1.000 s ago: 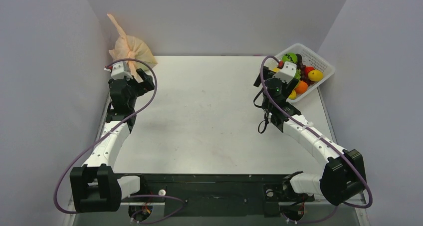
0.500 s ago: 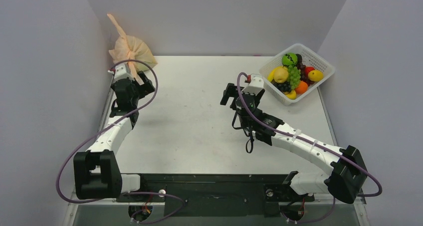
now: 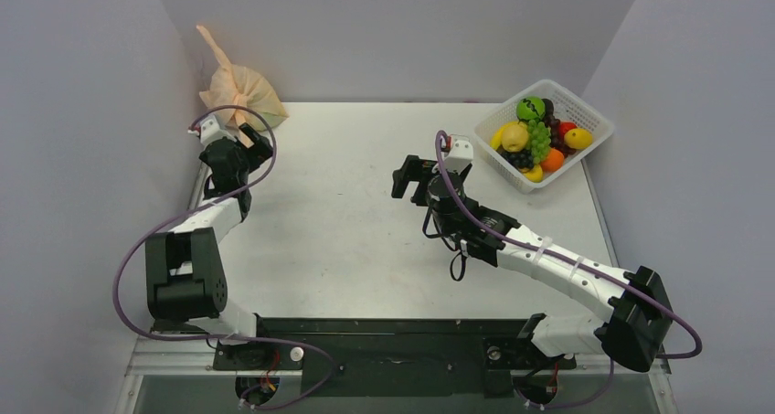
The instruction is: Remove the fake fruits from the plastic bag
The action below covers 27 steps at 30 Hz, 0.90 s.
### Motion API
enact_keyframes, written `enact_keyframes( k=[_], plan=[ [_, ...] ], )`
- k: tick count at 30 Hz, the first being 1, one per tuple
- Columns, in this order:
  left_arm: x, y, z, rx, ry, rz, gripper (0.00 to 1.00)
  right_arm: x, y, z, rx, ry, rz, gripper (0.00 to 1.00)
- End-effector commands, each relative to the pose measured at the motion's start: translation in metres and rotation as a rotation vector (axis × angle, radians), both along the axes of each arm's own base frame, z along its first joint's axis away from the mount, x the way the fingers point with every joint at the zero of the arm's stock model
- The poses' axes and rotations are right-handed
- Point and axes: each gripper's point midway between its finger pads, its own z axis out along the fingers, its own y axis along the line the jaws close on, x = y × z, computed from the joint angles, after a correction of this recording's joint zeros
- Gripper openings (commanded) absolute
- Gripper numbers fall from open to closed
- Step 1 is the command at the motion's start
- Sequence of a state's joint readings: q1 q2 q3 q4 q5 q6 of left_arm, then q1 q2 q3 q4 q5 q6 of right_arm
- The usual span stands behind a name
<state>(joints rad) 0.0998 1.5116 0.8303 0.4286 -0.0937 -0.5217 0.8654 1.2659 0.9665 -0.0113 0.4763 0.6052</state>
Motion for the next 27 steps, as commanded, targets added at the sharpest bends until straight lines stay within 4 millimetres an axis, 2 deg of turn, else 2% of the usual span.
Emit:
enact_keyframes(
  k=[1, 4, 5, 6, 7, 10, 12, 18, 20, 22, 24, 25, 26, 27],
  plan=[
    [0.032, 0.022, 0.018, 0.029, -0.081, 0.052, 0.93, -0.002, 0.009, 0.026, 0.079, -0.030, 0.025, 0.91],
    [0.052, 0.033, -0.001, 0.050, -0.019, 0.061, 0.91, -0.002, 0.013, 0.025, 0.080, -0.024, 0.041, 0.91],
    [0.057, 0.037, 0.000, 0.057, -0.010, 0.064, 0.91, -0.002, 0.014, 0.025, 0.080, -0.023, 0.046, 0.91],
    [0.061, 0.039, -0.013, 0.064, 0.022, 0.060, 0.91, -0.002, 0.015, 0.026, 0.078, -0.025, 0.052, 0.91],
    [0.066, 0.041, -0.014, 0.065, 0.033, 0.058, 0.91, -0.002, 0.016, 0.026, 0.074, -0.026, 0.054, 0.91],
    [0.074, 0.042, -0.041, 0.054, 0.104, 0.046, 0.90, -0.001, 0.015, 0.025, 0.047, -0.021, 0.048, 0.91],
    [0.080, 0.042, -0.052, 0.041, 0.138, 0.039, 0.87, -0.001, 0.016, 0.023, 0.026, -0.015, 0.048, 0.91],
    [0.095, 0.047, -0.082, 0.024, 0.255, 0.056, 0.69, -0.006, 0.023, 0.027, -0.019, -0.031, 0.062, 0.91],
    [0.096, 0.049, -0.091, 0.029, 0.287, 0.064, 0.58, -0.006, 0.022, 0.028, -0.025, -0.034, 0.060, 0.91],
    [0.096, 0.051, -0.098, 0.035, 0.323, 0.065, 0.36, -0.006, 0.022, 0.027, -0.032, -0.034, 0.054, 0.91],
    [0.095, 0.052, -0.106, 0.043, 0.372, 0.070, 0.21, -0.005, 0.022, 0.026, -0.034, -0.033, 0.053, 0.91],
    [0.091, 0.051, -0.111, 0.042, 0.403, 0.069, 0.17, -0.005, 0.024, 0.025, -0.034, -0.030, 0.059, 0.91],
    [0.090, 0.052, -0.114, 0.045, 0.421, 0.071, 0.08, -0.006, 0.026, 0.025, -0.033, -0.027, 0.067, 0.90],
    [0.085, 0.051, -0.119, 0.044, 0.453, 0.068, 0.04, -0.005, 0.027, 0.025, -0.033, -0.027, 0.070, 0.90]
  ],
)
